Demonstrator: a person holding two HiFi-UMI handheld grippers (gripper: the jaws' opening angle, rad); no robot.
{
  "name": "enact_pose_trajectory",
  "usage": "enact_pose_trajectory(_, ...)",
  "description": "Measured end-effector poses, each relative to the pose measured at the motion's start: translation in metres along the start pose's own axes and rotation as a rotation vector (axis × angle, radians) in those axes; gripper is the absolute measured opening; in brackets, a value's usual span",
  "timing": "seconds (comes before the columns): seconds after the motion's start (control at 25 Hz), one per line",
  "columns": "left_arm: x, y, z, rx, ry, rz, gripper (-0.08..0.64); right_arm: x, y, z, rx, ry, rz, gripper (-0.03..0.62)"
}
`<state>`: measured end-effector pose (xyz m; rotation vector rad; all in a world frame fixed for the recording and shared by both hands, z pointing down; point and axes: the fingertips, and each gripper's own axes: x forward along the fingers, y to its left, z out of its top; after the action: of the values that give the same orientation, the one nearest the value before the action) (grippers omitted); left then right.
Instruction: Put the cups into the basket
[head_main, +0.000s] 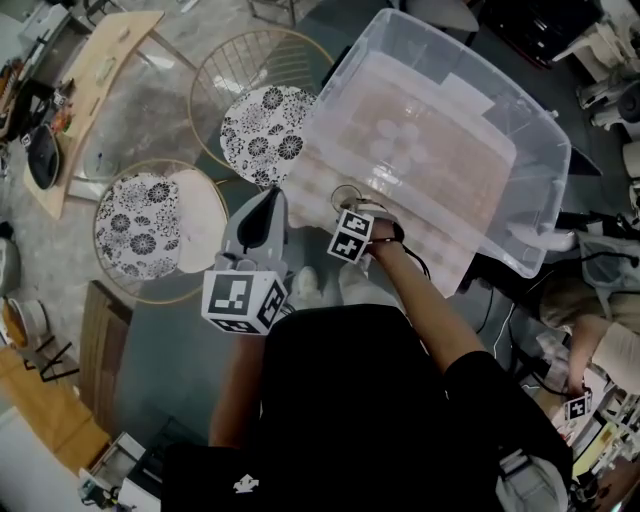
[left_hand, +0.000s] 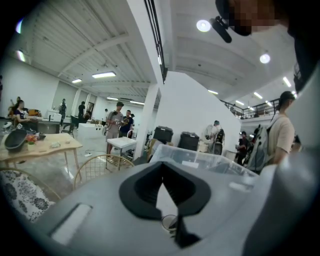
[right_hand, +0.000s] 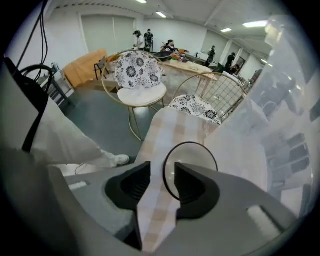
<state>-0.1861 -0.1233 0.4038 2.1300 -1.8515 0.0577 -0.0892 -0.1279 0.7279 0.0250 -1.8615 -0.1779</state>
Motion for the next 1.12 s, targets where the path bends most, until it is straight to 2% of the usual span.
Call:
enact_pose_trajectory(0.12,-0.003,0.002,-0.003,-0.005,0.006,0.011,0.005,0.012,0.002,-0.003,-0.078,0.051,-0.002,0.153)
enact_pose_trajectory(0.28,-0.006,0.007,-0.008,-0.008,0.014,0.025,0.005,0.017,0.002,-0.005,-0.133,0.091,-0.019,0.147)
enact_pose_trajectory(0.4,-0.006,0.011,-0.008,-0.012,0.013,0.036,0.005,0.018,0.000,-0.006,-0.158,0.109,-0.026,0.087)
enact_pose_trajectory(0.64,-0.003,0.015,-0.005,-0.020,0.005,0.037,0.005,0.016,0.003,-0.006,-0.201,0.105,0.001,0.063)
enact_pose_trajectory(0.84,0.005,0.012,-0.004,-0.022,-0.001,0.017,0.005,0.014,0.003,-0.008,-0.170,0.094,0.014,0.054)
enact_pose_trajectory(1.12,0.011,0.009,-0.002,-0.025,-0.003,-0.010,0.005,-0.001,0.007,-0.008,-0.110,0.014,0.013,0.046)
